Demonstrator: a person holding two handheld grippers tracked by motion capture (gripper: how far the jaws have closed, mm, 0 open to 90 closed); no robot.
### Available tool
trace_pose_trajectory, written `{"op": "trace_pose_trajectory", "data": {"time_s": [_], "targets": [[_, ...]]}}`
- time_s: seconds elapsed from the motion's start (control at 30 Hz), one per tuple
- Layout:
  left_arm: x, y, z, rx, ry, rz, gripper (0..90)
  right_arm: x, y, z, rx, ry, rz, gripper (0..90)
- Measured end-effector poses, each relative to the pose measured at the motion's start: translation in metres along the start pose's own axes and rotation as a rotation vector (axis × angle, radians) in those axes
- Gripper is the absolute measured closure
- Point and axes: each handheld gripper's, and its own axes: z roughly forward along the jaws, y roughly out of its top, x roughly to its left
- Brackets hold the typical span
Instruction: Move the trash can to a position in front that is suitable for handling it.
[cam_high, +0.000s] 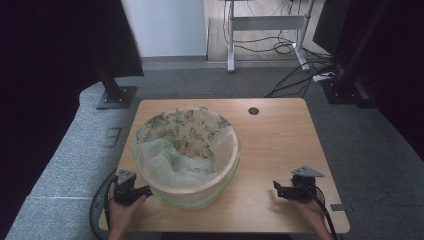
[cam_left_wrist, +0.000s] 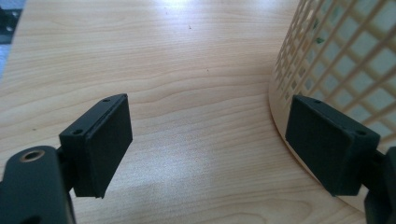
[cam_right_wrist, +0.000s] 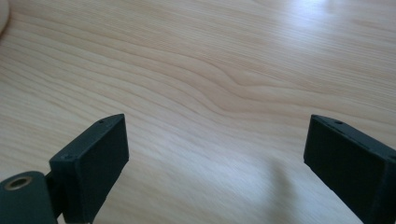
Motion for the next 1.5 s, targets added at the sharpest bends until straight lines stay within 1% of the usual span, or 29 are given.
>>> {"op": "trace_pose_trajectory", "data": {"time_s": [0.07, 0.1, 0.17, 0.23, 0.27, 0.33, 0.37, 0.4, 0.5, 0.57, 0.63, 0.67, 0.7, 0.73, 0.83, 0.87, 0.9, 0.93, 1.0, 1.03, 1.07, 1.1, 1.17, 1.27, 1.3, 1.37, 1.4, 1.47, 1.5], "targets": [[-0.003, 0.002, -0.006, -0.01, 0.013, -0.009, 14.8, -0.002, 0.0, -0.002, -0.006, -0.004, 0.011, 6.6], [-0.007, 0.0, -0.014, -0.018, 0.026, -0.018, 14.8, -0.005, 0.001, -0.005, -0.025, -0.007, 0.034, 6.6], [-0.01, -0.002, -0.017, -0.019, 0.034, -0.014, 14.8, -0.006, 0.001, -0.006, -0.032, -0.001, 0.041, 6.6], [-0.016, -0.003, -0.023, -0.034, 0.035, -0.026, 14.7, -0.006, 0.001, -0.009, -0.031, 0.009, 0.046, 6.6], [-0.023, 0.001, -0.025, -0.043, 0.042, -0.028, 14.6, -0.005, 0.0, -0.01, -0.03, 0.001, 0.037, 6.5], [-0.033, 0.006, -0.025, -0.045, 0.045, -0.017, 14.6, -0.005, 0.0, -0.011, -0.031, -0.004, 0.036, 6.2], [-0.033, 0.006, -0.025, -0.045, 0.045, -0.017, 15.0, -0.005, 0.0, -0.011, -0.031, -0.004, 0.036, 6.2], [-0.038, 0.008, -0.024, -0.043, 0.073, -0.015, 16.1, -0.005, 0.001, -0.013, -0.039, -0.002, 0.049, 6.2], [-0.047, 0.014, -0.016, -0.024, 0.072, -0.041, 16.2, -0.005, 0.002, -0.014, -0.048, -0.006, 0.057, 6.3], [-0.05, 0.017, -0.01, -0.018, 0.061, -0.042, 16.5, -0.005, 0.002, -0.014, -0.048, -0.008, 0.057, 6.3], [-0.053, 0.021, -0.003, -0.013, 0.051, -0.023, 16.6, -0.005, 0.002, -0.014, -0.048, -0.007, 0.053, 6.3], [-0.054, 0.026, 0.004, -0.01, 0.029, -0.009, 16.5, -0.005, 0.001, -0.014, -0.05, -0.006, 0.049, 6.4], [-0.056, 0.029, 0.007, -0.012, 0.023, 0.005, 16.5, -0.006, 0.001, -0.014, -0.051, -0.004, 0.048, 6.5], [-0.056, 0.029, 0.007, -0.012, 0.023, 0.005, 17.3, -0.006, 0.001, -0.014, -0.051, -0.004, 0.048, 6.5], [-0.061, 0.038, 0.019, -0.008, -0.02, 0.041, 17.6, -0.007, 0.001, -0.014, -0.05, 0.0, 0.043, 6.6], [-0.064, 0.041, 0.023, -0.005, -0.031, 0.06, 17.7, -0.007, 0.001, -0.014, -0.052, -0.001, 0.043, 6.7], [-0.071, 0.046, 0.029, -0.006, -0.042, 0.094, 17.4, -0.007, 0.001, -0.015, -0.053, -0.001, 0.042, 6.7], [-0.071, 0.046, 0.029, -0.006, -0.042, 0.094, 17.5, -0.008, 0.001, -0.015, -0.055, -0.002, 0.041, 6.8], [-0.078, 0.049, 0.034, -0.003, -0.057, 0.109, 17.6, -0.008, 0.001, -0.015, -0.057, -0.003, 0.039, 6.8], [-0.081, 0.051, 0.037, -0.003, -0.066, 0.11, 17.6, -0.009, 0.001, -0.015, -0.058, -0.004, 0.04, 6.9], [-0.089, 0.054, 0.042, -0.002, -0.084, 0.114, 17.7, -0.01, 0.001, -0.015, -0.058, -0.007, 0.045, 6.8], [-0.089, 0.054, 0.042, -0.002, -0.084, 0.114, 17.6, -0.01, 0.001, -0.015, -0.058, -0.007, 0.045, 6.8], [-0.096, 0.055, 0.049, -0.009, -0.109, 0.121, 17.2, -0.012, 0.0, -0.015, -0.056, -0.008, 0.051, 6.8], [-0.095, 0.052, 0.052, -0.001, -0.115, 0.129, 15.4, -0.013, 0.0, -0.017, -0.064, -0.007, 0.053, 6.9], [-0.089, 0.048, 0.052, 0.004, -0.102, 0.135, 15.3, -0.014, 0.001, -0.018, -0.075, -0.005, 0.056, 7.2], [-0.079, 0.043, 0.05, 0.01, -0.109, 0.119, 15.3, -0.015, 0.001, -0.019, -0.082, -0.002, 0.056, 7.4], [-0.079, 0.043, 0.05, 0.01, -0.109, 0.119, 15.3, -0.015, 0.001, -0.019, -0.082, -0.002, 0.056, 7.4], [-0.067, 0.039, 0.044, 0.001, -0.13, 0.111, 15.2, -0.017, 0.0, -0.018, -0.082, 0.002, 0.06, 7.3], [-0.064, 0.039, 0.041, -0.008, -0.136, 0.109, 15.2, -0.018, 0.0, -0.018, -0.082, 0.0, 0.061, 7.3]]}}
